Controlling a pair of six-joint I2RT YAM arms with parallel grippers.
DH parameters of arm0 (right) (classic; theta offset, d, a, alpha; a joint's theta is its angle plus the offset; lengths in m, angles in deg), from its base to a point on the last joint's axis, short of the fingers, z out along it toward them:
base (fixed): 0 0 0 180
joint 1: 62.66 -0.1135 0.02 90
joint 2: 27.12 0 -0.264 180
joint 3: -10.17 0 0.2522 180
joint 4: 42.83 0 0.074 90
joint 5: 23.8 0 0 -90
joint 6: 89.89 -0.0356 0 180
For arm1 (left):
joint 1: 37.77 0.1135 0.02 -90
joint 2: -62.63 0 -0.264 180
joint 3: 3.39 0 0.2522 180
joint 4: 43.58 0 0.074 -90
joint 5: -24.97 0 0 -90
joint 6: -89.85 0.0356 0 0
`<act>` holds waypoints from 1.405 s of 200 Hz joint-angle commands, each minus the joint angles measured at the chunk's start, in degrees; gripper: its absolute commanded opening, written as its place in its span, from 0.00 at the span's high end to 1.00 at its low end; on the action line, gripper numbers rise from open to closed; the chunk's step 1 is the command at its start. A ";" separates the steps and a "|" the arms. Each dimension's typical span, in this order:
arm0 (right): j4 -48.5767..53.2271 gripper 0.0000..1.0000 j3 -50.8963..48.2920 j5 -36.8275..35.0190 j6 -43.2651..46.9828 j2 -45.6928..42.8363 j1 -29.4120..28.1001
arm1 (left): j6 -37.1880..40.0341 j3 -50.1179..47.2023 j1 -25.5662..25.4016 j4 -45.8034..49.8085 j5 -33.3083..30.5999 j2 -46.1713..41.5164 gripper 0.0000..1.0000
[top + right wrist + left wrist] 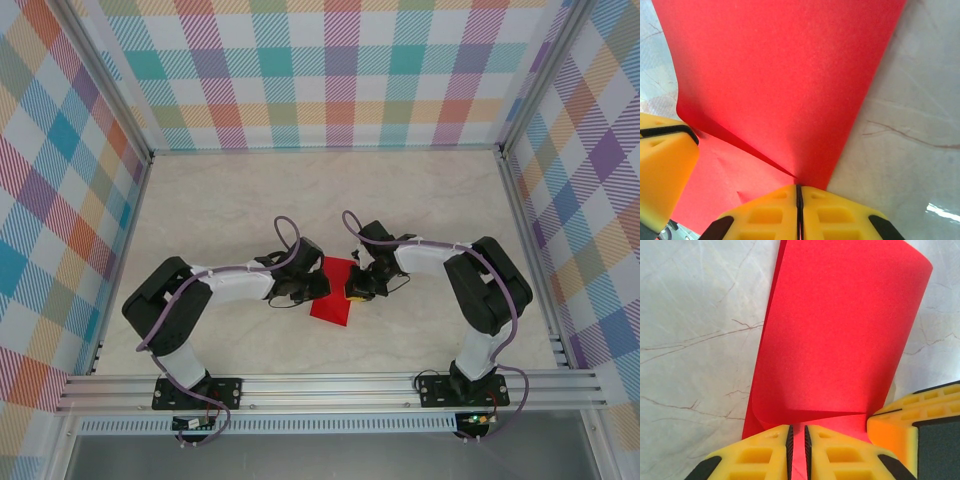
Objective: Fold a paper plane with a square sheet of paper (pick it up from the middle)
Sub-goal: Fold the triangle a second time at the center of the table.
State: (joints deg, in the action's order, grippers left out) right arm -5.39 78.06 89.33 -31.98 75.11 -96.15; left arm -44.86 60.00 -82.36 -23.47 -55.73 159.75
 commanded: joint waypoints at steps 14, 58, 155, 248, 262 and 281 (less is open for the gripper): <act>2.95 0.91 -2.01 -8.26 0.93 3.98 -0.13 | -0.77 1.15 -0.86 4.38 -3.62 2.69 0.84; 3.15 0.91 -2.17 -8.53 0.99 3.87 -0.16 | 0.91 2.76 -0.86 6.58 -3.99 0.71 0.84; 2.94 0.91 -2.19 -8.55 0.93 4.55 -0.17 | 2.50 4.77 -0.98 6.63 -2.26 3.00 0.84; 3.29 0.91 -2.10 -8.90 1.28 4.73 -0.16 | 4.51 7.90 -0.96 17.56 -12.56 -0.38 0.83; 3.26 0.91 -1.94 -8.90 1.16 4.79 -0.17 | 5.61 7.24 -0.97 14.50 -7.65 -1.28 0.83; 3.22 0.91 -1.92 -8.81 1.16 4.68 -0.14 | 4.75 5.11 -1.22 7.01 -0.05 -2.01 0.83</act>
State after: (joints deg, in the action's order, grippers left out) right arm -5.37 78.08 89.40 -31.96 75.29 -96.15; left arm -41.25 66.38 -83.11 -10.48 -63.66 160.47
